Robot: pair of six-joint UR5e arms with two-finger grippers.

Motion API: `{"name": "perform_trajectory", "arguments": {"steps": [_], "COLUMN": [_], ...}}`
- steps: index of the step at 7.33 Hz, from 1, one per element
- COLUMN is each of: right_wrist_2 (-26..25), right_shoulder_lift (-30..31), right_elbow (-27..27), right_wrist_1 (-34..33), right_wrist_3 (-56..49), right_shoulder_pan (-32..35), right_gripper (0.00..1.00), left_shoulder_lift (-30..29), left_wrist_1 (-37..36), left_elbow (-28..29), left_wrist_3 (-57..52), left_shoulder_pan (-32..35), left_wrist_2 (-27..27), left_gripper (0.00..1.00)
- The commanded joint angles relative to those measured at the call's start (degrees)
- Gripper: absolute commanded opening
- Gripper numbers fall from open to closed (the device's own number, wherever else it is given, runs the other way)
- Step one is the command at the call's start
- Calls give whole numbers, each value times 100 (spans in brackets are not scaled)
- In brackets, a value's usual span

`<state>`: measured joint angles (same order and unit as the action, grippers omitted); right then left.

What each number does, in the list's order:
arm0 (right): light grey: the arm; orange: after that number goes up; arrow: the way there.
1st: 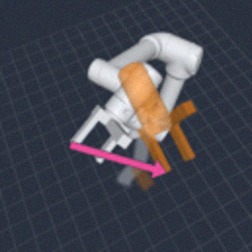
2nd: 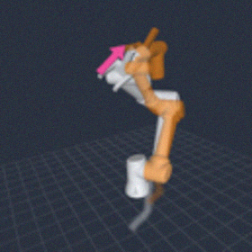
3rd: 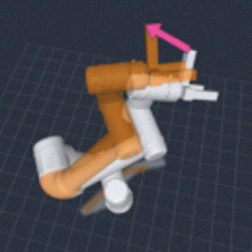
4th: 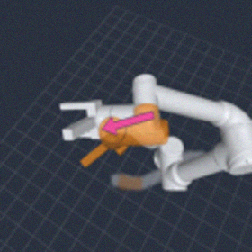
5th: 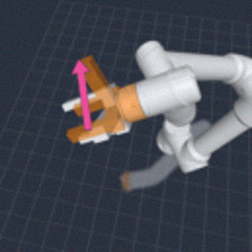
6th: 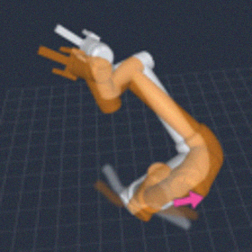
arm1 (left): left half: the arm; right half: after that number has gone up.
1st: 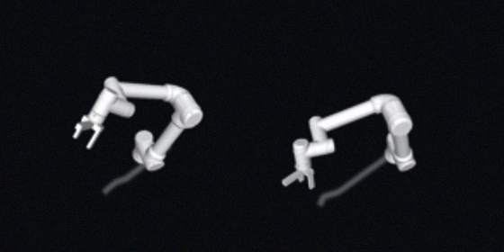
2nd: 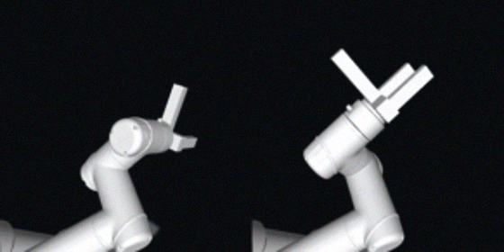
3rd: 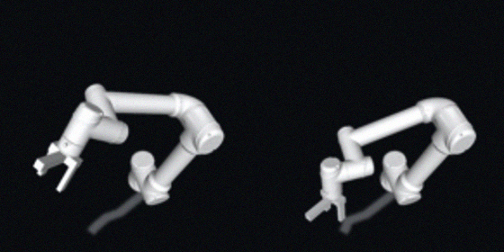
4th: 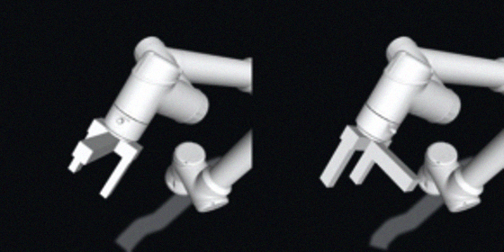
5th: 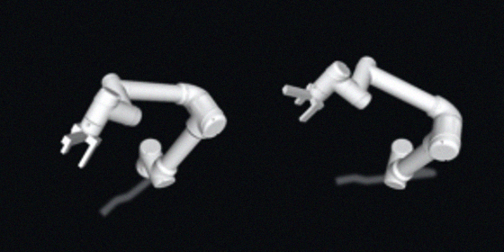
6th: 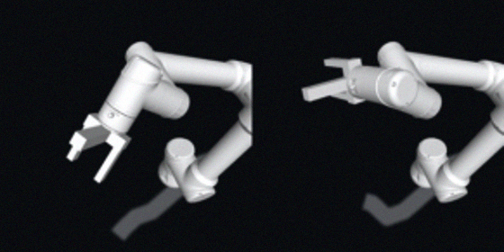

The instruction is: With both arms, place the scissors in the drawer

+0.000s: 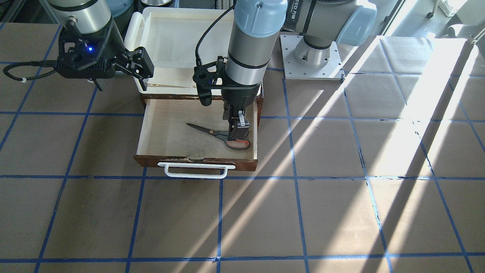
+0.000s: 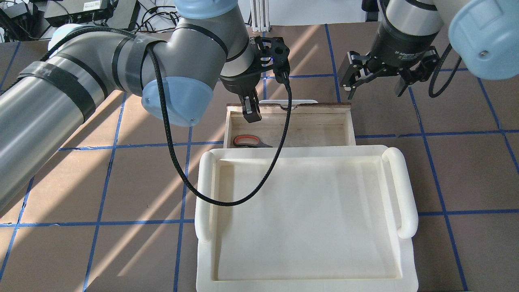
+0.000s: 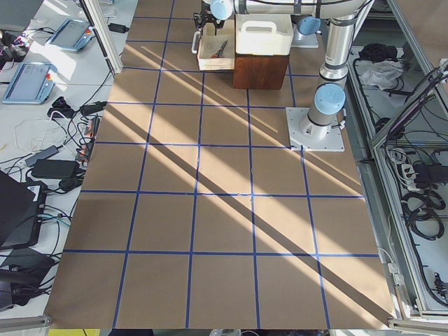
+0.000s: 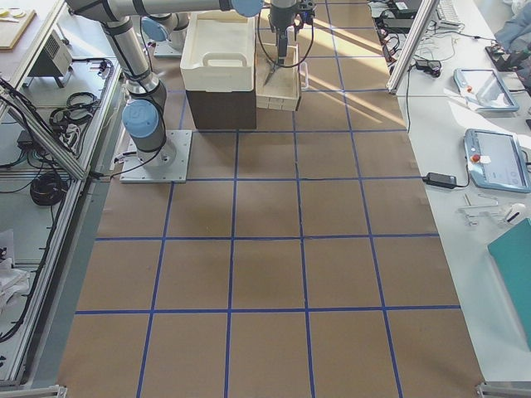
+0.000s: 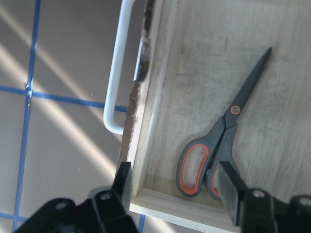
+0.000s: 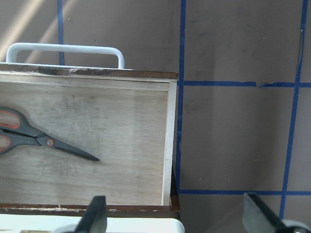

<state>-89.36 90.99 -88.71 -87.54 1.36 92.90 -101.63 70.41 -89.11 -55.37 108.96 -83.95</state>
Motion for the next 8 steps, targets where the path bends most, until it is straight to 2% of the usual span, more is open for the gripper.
{"name": "perform_trajectory", "arguments": {"steps": [1,2,3,5,8], "right_wrist_2": [-3,-3,-3,-3,15], "right_shoulder_lift": [-2,-2,-2,7,-2], "right_elbow": [-6,-6,3,3,-6], "right_wrist_1": [0,0,0,0,0], "right_wrist_3": [14,5,5,5,40], "right_shoulder_pan": [0,0,0,-17,0], "right_gripper": [100,100,100,100,100], "left_shoulder_lift": [292,423,529,845,934], "left_wrist_1": [209,332,377,1147,1300], "left_elbow": [95,95,78,87,-10], "left_wrist_3": [2189,3007,3972,4568,4694], "left_shoulder_pan": [-478,-855,-1129,-1516,-2430], "left_wrist_2": [44,202,125,-427,-465], "left_gripper": [76,88,100,100,100]}}
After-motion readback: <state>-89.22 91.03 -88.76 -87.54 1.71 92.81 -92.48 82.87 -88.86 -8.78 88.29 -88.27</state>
